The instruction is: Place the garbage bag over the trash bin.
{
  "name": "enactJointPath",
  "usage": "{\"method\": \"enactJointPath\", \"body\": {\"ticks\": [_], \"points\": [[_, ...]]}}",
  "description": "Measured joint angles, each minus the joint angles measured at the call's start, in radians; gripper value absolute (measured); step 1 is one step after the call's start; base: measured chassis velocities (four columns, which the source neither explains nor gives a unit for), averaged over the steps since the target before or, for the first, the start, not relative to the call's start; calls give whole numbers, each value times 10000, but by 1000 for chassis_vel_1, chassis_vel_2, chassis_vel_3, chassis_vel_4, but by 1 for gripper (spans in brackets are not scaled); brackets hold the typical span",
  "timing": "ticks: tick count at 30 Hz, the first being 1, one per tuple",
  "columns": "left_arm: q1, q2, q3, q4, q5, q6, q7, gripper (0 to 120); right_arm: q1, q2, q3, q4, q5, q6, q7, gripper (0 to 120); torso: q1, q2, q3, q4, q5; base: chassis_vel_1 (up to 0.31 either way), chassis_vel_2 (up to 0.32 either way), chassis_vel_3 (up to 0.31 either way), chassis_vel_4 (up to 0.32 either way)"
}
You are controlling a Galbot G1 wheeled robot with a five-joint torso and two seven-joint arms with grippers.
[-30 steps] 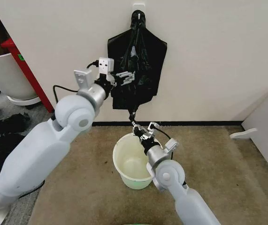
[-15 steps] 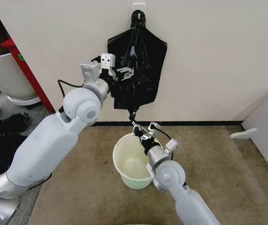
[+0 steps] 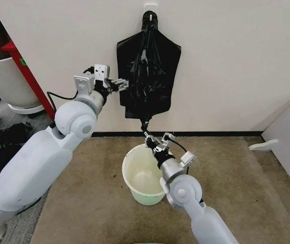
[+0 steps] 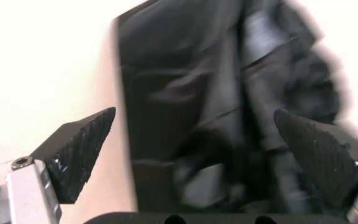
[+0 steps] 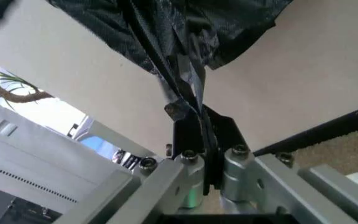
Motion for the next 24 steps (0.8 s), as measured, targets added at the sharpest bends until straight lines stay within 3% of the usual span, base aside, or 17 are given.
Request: {"method": "enactJointPath", "body": {"ticks": [4, 10, 24], "points": [[-560, -285, 395, -408, -798, 140, -199, 100, -116, -54, 86, 53, -52, -8, -22, 0, 0, 0, 0, -3, 1, 0, 0, 0, 0], [-1319, -1171, 1108, 191, -844, 312, -742, 100, -158, -53, 111, -15, -112, -13, -73, 0, 0, 0, 1, -5, 1, 0, 0, 0, 0], [-1075, -1270, 1146, 916, -10, 279, -741, 100, -161, 15, 62, -148, -151, -22, -165, 0, 0, 0, 1, -2, -1, 0, 0, 0, 0]]}}
